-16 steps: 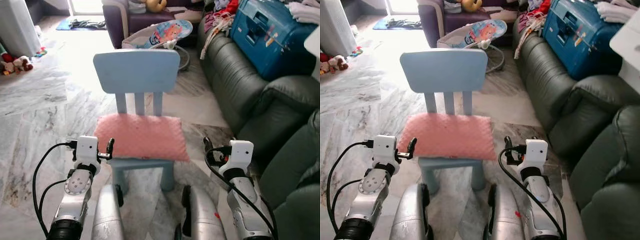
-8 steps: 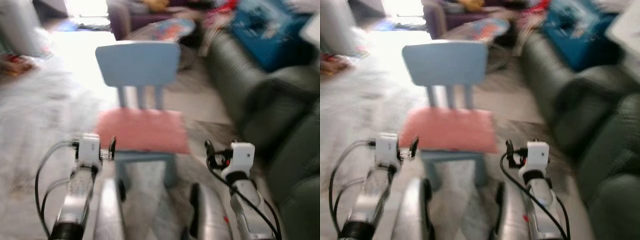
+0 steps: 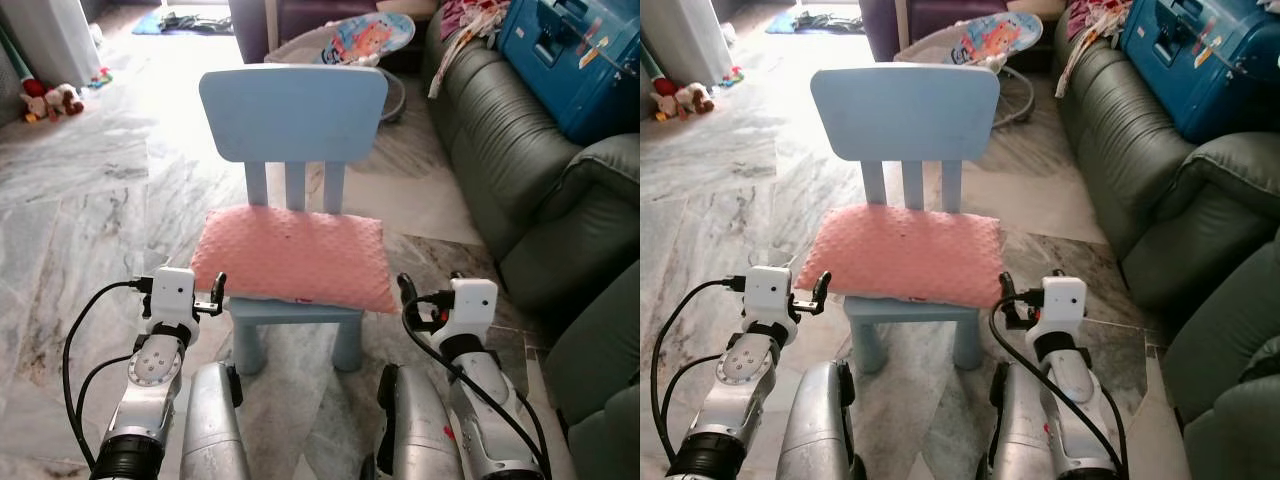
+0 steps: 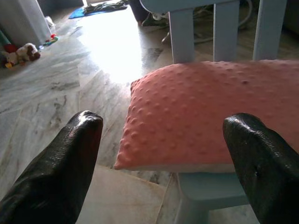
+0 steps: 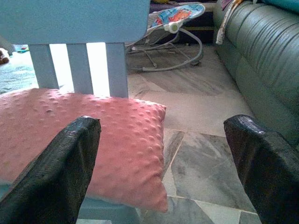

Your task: Move the pillow to the sofa

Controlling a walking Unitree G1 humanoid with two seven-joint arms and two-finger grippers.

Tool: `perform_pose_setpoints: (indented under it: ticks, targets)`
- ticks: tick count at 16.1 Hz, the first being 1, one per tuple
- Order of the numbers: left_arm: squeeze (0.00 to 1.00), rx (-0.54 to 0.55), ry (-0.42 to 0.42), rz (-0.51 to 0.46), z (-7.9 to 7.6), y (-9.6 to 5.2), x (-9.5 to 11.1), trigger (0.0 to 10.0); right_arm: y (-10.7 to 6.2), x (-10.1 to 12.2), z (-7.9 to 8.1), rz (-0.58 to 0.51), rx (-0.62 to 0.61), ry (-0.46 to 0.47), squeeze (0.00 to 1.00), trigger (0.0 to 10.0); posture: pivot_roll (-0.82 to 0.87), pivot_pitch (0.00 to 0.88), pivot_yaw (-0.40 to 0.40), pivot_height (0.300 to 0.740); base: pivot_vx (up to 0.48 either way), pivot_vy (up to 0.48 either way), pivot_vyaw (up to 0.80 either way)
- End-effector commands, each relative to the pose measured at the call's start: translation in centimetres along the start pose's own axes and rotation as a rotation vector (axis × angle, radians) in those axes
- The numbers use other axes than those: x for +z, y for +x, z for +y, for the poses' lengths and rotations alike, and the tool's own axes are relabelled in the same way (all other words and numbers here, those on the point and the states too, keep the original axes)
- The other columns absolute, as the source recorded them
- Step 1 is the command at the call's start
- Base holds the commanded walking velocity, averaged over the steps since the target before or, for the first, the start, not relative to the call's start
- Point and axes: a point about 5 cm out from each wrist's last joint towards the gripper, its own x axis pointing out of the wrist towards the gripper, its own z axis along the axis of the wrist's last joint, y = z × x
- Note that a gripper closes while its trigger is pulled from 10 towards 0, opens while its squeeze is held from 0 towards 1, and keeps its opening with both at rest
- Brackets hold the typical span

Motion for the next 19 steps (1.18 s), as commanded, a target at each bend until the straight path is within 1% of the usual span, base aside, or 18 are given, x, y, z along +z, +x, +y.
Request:
perform_pose_setpoints:
  ticks: [1,2,7,8,9,10,11,15,17,19]
  targets:
    - [0.00,-0.003,0.010,0.014,-0.1,-0.1,-0.3,10.0,-0.1,0.1,-0.2,0.000,-0.001,0.005,0.00,10.0,-0.02,0.000,-0.018,0.517,0.000,0.000,0.00]
    - [0.00,-0.002,0.009,0.016,-0.1,-0.1,-0.3,10.0,-0.1,0.0,-0.2,0.002,0.003,0.005,0.00,10.0,-0.02,0.000,-0.019,0.517,0.000,0.000,0.00]
    - [0.00,0.001,0.011,0.018,-0.1,-0.2,-0.3,10.0,-0.2,0.1,0.0,0.002,0.019,0.006,0.00,10.0,-0.02,0.000,-0.021,0.447,0.000,0.000,0.00]
    - [0.00,0.001,0.011,0.018,-0.1,-0.2,-0.3,10.0,-0.2,0.1,0.0,0.002,0.020,0.006,0.00,10.0,-0.02,0.000,-0.021,0.442,0.000,0.000,0.00]
    - [0.00,-0.005,-0.017,0.008,-0.1,-0.3,0.0,10.0,0.0,0.3,0.1,0.003,0.044,0.020,0.00,10.0,-0.02,0.000,-0.022,0.432,0.000,0.000,0.00]
    - [0.00,-0.007,-0.003,-0.001,-0.1,-0.3,0.2,10.0,0.1,0.5,0.2,-0.003,0.052,0.028,0.00,10.0,-0.02,0.006,-0.025,0.427,0.000,0.000,0.00]
    - [0.00,0.011,0.012,0.000,0.3,-0.5,0.2,10.0,0.2,1.0,0.1,-0.010,0.060,0.015,0.00,10.0,-0.02,0.026,-0.030,0.427,0.000,0.000,0.00]
    - [0.00,0.023,0.010,-0.012,1.4,-1.1,0.3,10.0,0.2,1.7,-0.1,-0.006,0.063,0.031,0.00,10.0,-0.01,0.064,-0.039,0.427,0.000,0.000,0.00]
    - [0.00,0.025,0.010,-0.012,1.5,-1.3,0.3,10.0,0.0,1.5,0.2,0.011,0.086,0.023,0.00,10.0,-0.01,0.068,-0.040,0.427,0.353,0.000,0.00]
    - [0.00,0.021,0.014,-0.001,1.4,-1.5,0.2,10.0,0.0,1.7,1.0,0.006,0.137,-0.009,0.00,10.0,-0.01,0.069,-0.039,0.427,0.369,0.000,0.00]
